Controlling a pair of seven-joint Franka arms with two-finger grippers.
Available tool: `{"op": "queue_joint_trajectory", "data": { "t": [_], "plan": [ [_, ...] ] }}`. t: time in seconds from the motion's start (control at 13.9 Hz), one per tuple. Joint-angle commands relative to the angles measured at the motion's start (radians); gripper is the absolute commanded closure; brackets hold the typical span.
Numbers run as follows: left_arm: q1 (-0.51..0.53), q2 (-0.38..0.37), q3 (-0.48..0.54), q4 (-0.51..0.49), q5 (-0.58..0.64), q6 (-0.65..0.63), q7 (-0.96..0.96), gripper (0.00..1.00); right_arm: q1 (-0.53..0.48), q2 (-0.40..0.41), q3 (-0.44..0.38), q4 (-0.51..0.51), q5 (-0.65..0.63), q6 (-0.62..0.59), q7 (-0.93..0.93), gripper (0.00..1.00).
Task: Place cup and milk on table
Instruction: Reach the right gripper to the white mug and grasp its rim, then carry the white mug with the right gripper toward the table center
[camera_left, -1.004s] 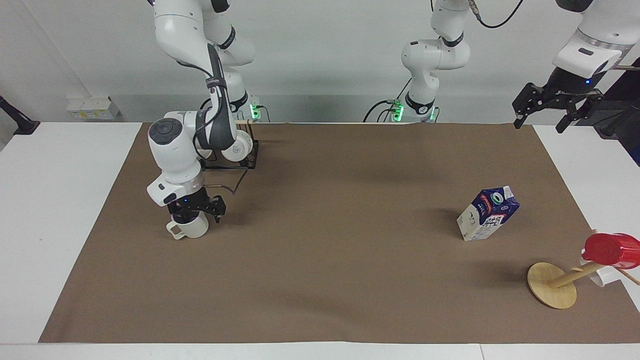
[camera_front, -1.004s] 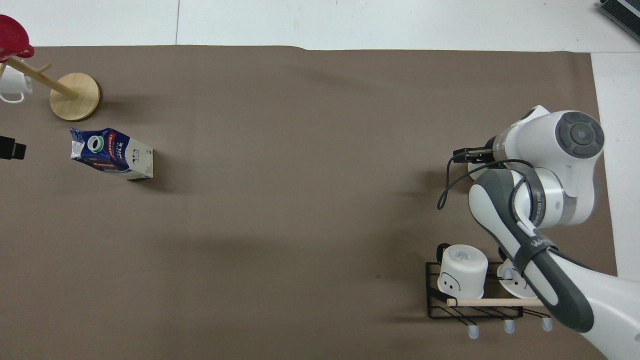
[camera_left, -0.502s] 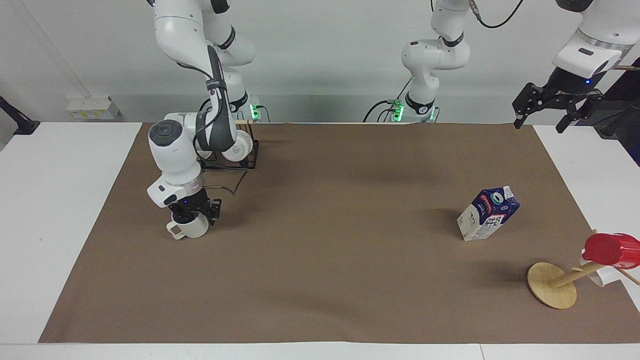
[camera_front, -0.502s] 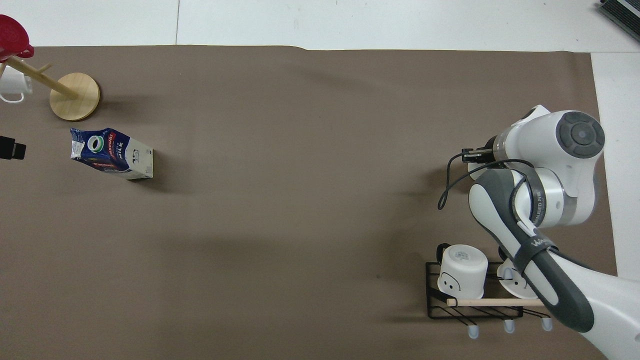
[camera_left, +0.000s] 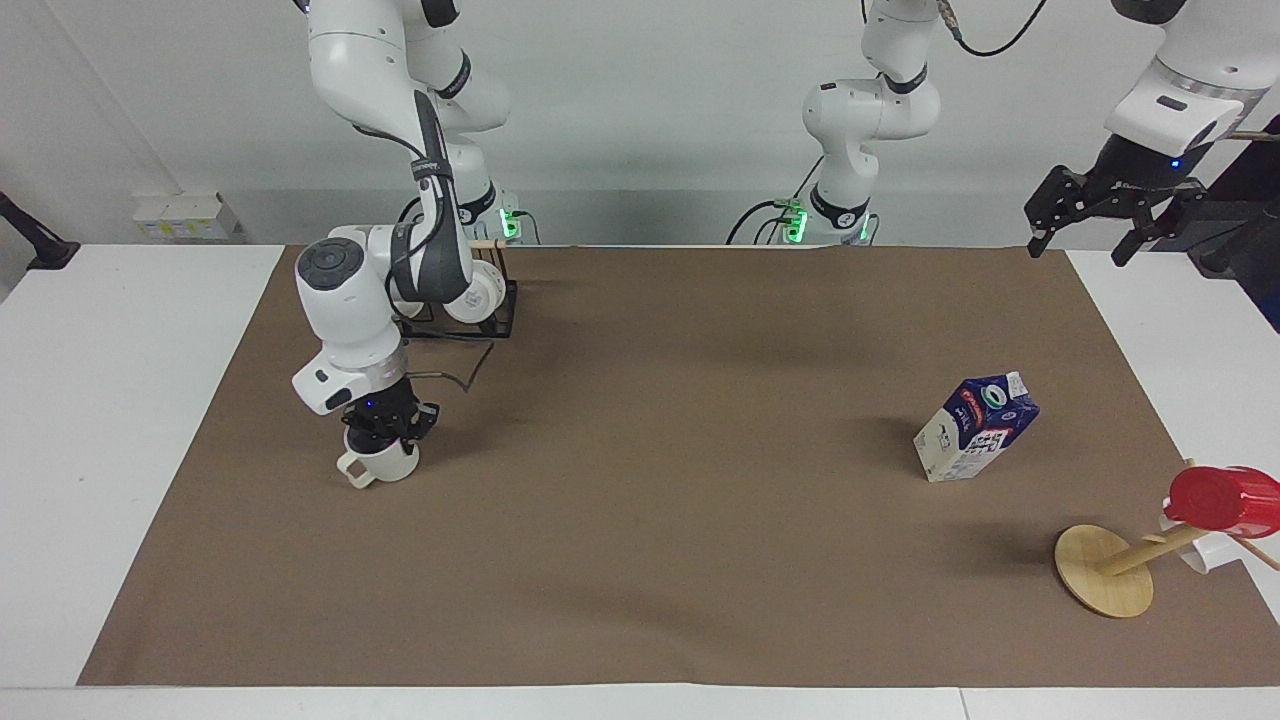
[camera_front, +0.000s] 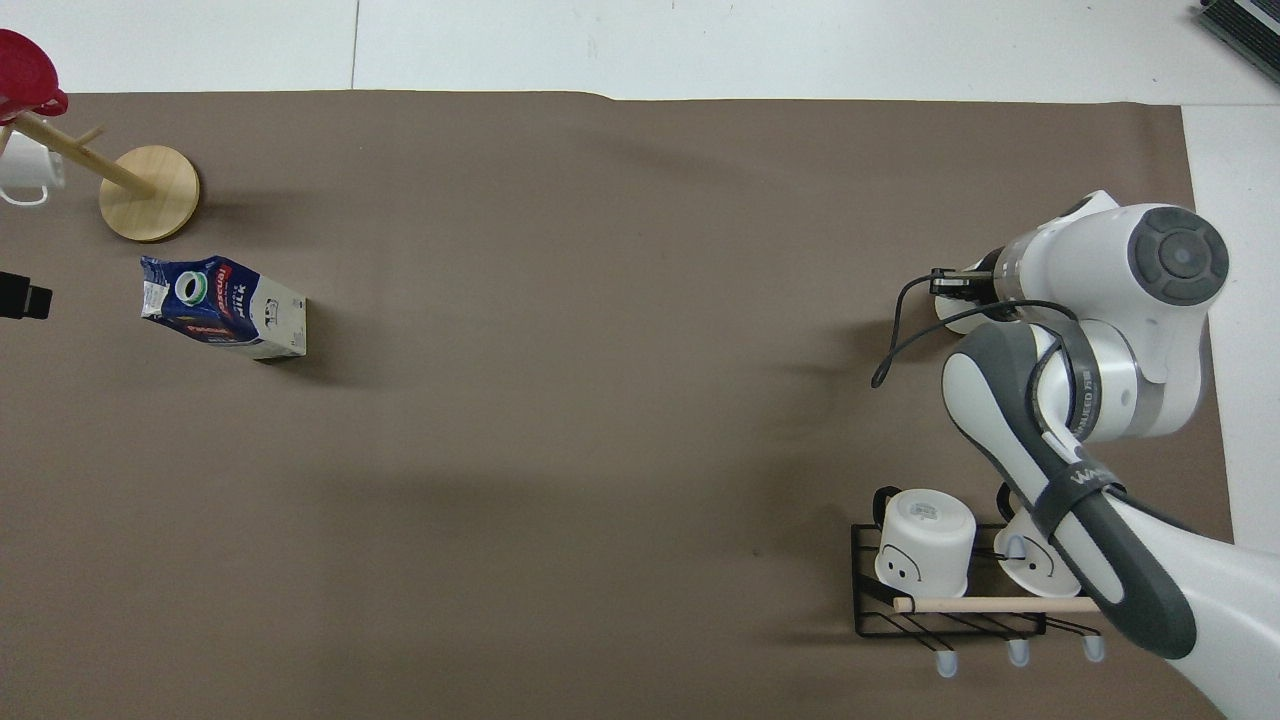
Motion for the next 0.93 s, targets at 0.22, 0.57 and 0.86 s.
{"op": "queue_joint_trajectory", "data": {
  "t": [0.22,0.57,0.86],
  "plan": [
    [-0.001,-0.014,-0.002,-0.014,0.007,-0.007,-0.011,0.0,0.043,0.004,0.007,0.144,0.003,-0.139,0.272,1.0],
    [-0.003,-0.014,-0.002,-0.014,0.007,-0.007,-0.011,0.0,0.169,0.004,0.007,0.207,-0.016,-0.233,0.549,1.0],
    [-0.003,-0.014,-0.002,-0.015,0.007,-0.007,-0.011,0.0,0.278,0.015,0.007,0.208,-0.08,-0.245,0.735,1.0]
  ]
}}
